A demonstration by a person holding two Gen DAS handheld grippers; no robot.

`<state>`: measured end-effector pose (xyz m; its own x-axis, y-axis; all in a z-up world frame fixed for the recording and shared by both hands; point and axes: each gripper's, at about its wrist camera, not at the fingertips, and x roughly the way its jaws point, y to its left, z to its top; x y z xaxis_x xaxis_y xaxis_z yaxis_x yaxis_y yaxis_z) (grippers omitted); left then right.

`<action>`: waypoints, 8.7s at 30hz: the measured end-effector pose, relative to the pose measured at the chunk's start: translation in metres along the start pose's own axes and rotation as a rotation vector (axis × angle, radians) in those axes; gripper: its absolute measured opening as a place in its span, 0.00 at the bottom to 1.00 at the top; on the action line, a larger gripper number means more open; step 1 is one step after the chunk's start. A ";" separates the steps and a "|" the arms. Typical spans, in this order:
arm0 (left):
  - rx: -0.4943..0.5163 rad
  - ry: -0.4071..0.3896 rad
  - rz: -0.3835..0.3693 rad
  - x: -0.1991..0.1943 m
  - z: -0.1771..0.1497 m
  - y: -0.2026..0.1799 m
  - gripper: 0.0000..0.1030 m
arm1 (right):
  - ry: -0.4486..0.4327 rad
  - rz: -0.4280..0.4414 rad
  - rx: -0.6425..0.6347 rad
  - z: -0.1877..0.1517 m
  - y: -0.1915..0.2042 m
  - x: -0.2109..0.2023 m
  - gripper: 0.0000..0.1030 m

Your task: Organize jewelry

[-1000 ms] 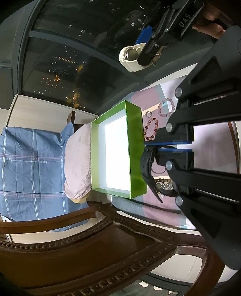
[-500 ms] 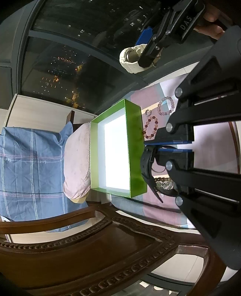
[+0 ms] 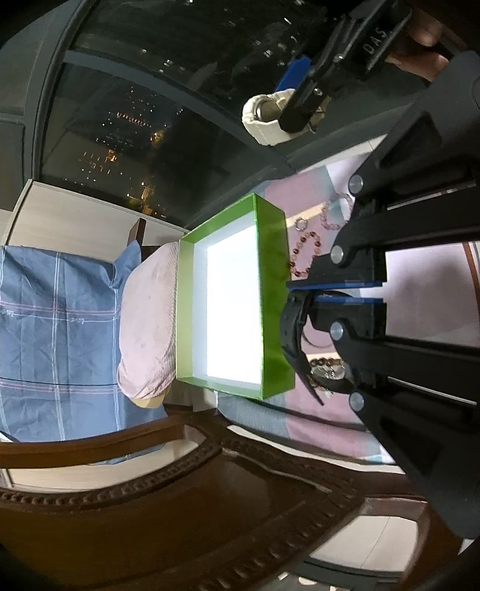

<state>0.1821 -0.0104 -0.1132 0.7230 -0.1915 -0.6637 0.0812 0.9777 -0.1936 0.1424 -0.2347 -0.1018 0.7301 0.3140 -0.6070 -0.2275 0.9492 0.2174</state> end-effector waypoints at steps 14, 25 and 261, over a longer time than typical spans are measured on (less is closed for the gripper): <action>-0.010 0.029 -0.038 0.073 0.140 0.011 0.04 | 0.069 -0.061 -0.014 0.122 -0.006 0.120 0.58; -0.048 0.303 0.001 0.232 0.151 0.041 0.04 | 0.328 -0.132 0.076 0.124 -0.041 0.259 0.58; 0.085 0.006 -0.037 -0.081 -0.070 0.004 0.16 | -0.098 0.031 -0.056 -0.037 0.008 -0.080 0.06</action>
<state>0.0760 0.0034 -0.1112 0.7146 -0.2282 -0.6612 0.1658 0.9736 -0.1568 0.0580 -0.2511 -0.0795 0.7809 0.3420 -0.5228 -0.2842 0.9397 0.1902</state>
